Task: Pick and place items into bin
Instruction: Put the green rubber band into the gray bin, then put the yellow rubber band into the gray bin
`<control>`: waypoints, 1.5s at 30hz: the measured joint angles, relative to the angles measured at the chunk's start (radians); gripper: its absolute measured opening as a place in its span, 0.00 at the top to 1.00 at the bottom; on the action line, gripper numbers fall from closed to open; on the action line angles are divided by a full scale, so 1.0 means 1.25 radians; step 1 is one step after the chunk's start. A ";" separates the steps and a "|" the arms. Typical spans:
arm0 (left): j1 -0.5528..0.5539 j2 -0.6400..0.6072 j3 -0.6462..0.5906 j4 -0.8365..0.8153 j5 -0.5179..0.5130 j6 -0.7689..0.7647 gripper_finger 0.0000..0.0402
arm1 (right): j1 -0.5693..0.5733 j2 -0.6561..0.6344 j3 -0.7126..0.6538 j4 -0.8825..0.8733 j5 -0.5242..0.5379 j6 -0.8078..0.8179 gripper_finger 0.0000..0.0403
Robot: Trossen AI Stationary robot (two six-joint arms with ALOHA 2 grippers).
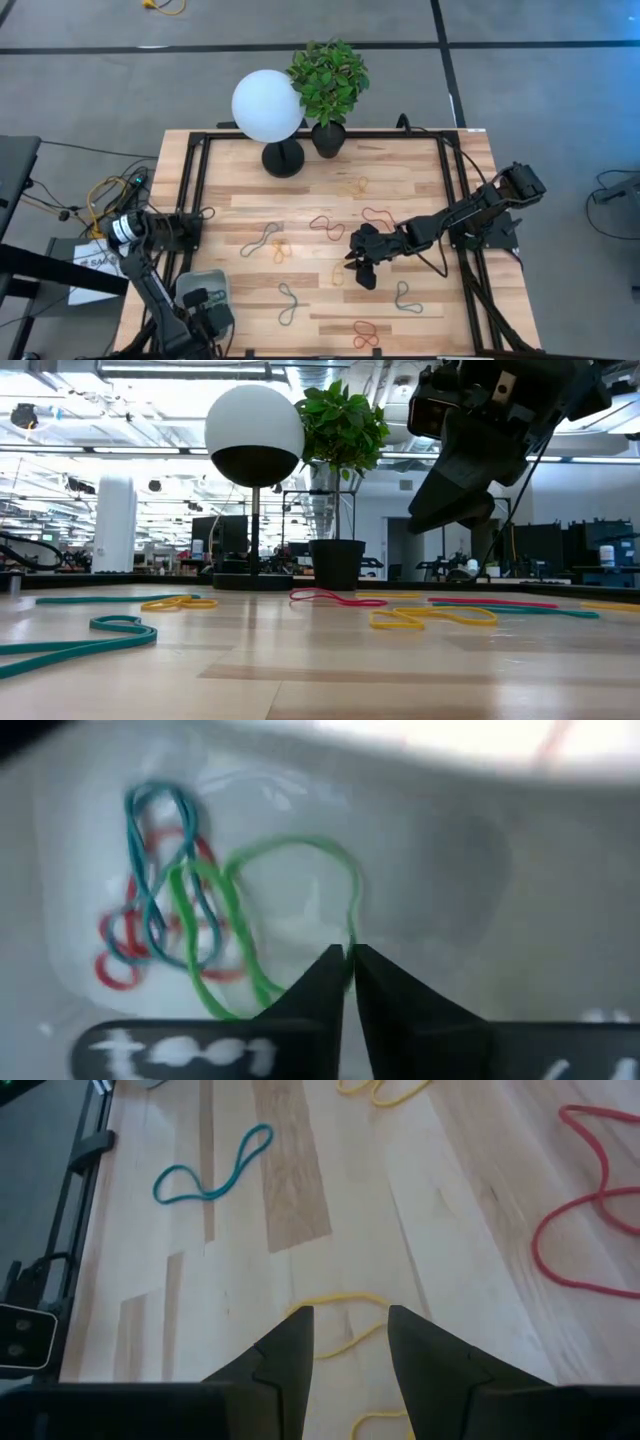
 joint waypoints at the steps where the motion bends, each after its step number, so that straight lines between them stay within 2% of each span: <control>1: 0.005 0.000 0.004 0.001 -0.001 0.006 0.93 | 0.000 0.000 0.000 0.000 0.000 0.000 0.69; 4: 0.014 -0.004 0.009 0.007 0.005 0.013 0.88 | 0.000 0.000 0.000 0.000 0.000 0.000 0.69; 8: 0.020 -0.004 0.008 -0.025 0.058 0.067 0.83 | 0.000 0.000 0.000 0.000 0.000 0.000 0.69; 14: 0.020 -0.004 0.028 -0.146 0.070 0.091 0.78 | 0.000 0.000 0.000 0.000 0.000 -0.001 0.69; 19: 0.020 -0.004 0.093 -0.265 0.078 0.092 0.77 | 0.000 0.000 0.000 0.000 0.000 -0.001 0.69; 23: 0.020 -0.004 0.182 -0.373 0.034 0.098 0.77 | 0.000 0.000 0.000 0.000 0.000 -0.002 0.69; 26: 0.020 -0.005 0.262 -0.445 -0.040 0.070 0.77 | 0.000 0.000 0.000 -0.001 0.000 -0.002 0.69; 29: 0.026 -0.007 0.326 -0.446 -0.178 0.060 0.77 | 0.000 0.000 0.000 -0.002 0.000 -0.002 0.69; 36: 0.058 -0.005 0.410 -0.433 -0.610 0.156 0.77 | -0.027 0.000 0.000 0.001 0.001 -0.040 0.69; 38: 0.074 -0.006 0.413 -0.433 -0.700 0.190 0.77 | -0.040 0.007 0.000 0.002 0.001 -0.043 0.69; 40: 0.096 -0.005 0.412 -0.433 -0.748 0.214 0.77 | -0.054 0.009 -0.001 -0.006 0.001 -0.043 0.69; 45: 0.179 -0.005 0.412 -0.434 -0.732 0.175 0.77 | -0.078 0.003 0.000 -0.004 0.004 -0.075 0.69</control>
